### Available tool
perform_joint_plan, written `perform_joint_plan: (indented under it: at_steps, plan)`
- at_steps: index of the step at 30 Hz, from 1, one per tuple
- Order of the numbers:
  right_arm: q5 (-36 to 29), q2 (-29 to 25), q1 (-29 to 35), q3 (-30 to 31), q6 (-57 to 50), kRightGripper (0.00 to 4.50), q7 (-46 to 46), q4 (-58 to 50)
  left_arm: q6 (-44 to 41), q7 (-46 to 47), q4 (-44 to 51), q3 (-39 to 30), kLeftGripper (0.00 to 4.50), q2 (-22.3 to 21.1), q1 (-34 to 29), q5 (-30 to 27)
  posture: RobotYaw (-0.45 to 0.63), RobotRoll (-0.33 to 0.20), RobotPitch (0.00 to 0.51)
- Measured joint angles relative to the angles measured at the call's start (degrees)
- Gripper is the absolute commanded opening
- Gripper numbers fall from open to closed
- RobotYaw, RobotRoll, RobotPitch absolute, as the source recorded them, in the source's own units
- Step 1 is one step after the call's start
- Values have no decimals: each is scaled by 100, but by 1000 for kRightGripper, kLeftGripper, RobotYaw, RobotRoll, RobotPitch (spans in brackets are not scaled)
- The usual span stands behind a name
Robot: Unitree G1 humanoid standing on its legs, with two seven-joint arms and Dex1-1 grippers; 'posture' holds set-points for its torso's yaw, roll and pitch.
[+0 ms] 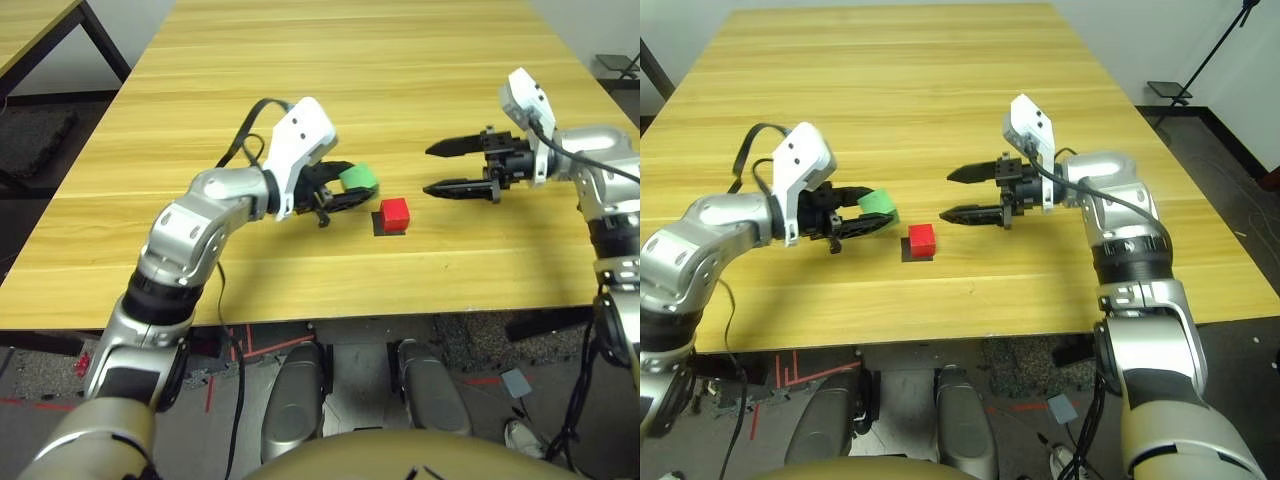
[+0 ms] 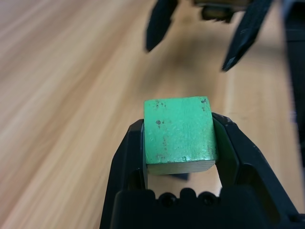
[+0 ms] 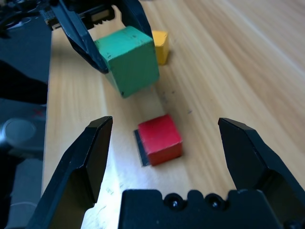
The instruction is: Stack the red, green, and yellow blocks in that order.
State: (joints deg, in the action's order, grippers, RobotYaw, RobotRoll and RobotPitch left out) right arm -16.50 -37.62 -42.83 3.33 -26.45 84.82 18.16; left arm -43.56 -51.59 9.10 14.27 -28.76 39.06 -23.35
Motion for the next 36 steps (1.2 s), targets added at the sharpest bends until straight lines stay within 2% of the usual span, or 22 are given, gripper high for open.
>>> perform_joint_plan:
  at_steps: [9,18,36]
  plan:
    - [-327,-439,568,-195,-347,4500,-184,-780,933,-783,-1571,427,2056,544,655,366,175,-106,96]
    - [-711,-645,998,-367,-698,4500,-529,-1358,1722,-1158,-2756,495,2056,898,835,785,139,-106,97]
    - [-916,-743,1044,-390,-817,4500,-799,-1477,2429,-1296,-3332,473,2056,1102,836,1268,129,-121,101]
